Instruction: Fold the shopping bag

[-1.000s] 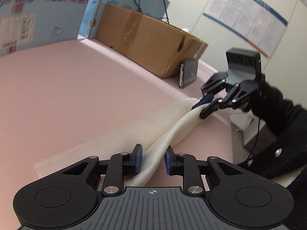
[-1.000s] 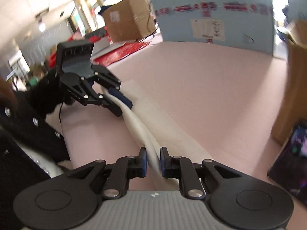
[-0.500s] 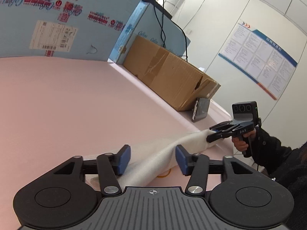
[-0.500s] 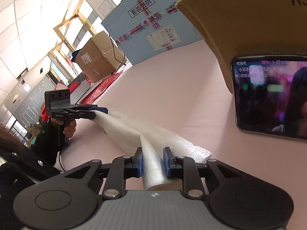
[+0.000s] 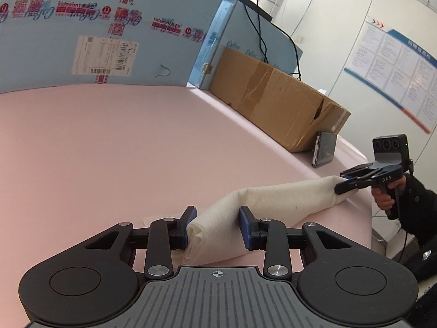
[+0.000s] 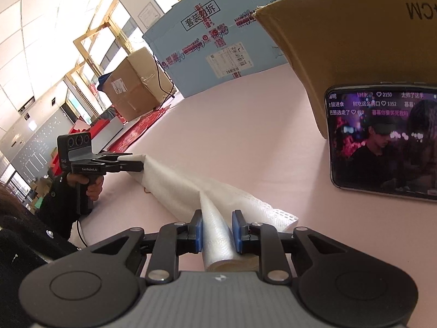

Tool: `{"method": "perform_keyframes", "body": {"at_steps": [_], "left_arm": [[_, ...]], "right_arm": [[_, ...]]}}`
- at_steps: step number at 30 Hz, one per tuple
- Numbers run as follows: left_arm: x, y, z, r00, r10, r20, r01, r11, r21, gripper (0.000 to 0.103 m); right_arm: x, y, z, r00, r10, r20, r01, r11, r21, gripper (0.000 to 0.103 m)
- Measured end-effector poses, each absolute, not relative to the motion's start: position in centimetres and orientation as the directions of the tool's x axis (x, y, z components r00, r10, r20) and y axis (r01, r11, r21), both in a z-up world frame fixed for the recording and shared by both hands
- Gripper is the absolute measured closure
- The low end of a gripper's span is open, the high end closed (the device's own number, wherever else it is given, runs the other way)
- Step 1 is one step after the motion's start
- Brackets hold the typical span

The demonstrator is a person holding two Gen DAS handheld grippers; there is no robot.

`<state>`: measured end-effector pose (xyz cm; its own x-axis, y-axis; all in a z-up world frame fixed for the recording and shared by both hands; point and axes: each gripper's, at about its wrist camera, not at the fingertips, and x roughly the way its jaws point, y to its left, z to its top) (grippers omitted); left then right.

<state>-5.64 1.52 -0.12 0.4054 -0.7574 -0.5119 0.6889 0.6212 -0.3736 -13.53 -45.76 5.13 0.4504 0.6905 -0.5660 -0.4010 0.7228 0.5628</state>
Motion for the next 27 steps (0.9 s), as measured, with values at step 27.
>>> {"method": "perform_keyframes", "body": {"at_steps": [27], "left_arm": [[-14.0,-13.8,3.2,0.695,-0.581,-0.423,0.713,0.633,0.302,0.078]], "right_arm": [[-14.5,-46.2,5.3,0.488,0.606,-0.629,-0.406,0.795,0.451,0.081]]}}
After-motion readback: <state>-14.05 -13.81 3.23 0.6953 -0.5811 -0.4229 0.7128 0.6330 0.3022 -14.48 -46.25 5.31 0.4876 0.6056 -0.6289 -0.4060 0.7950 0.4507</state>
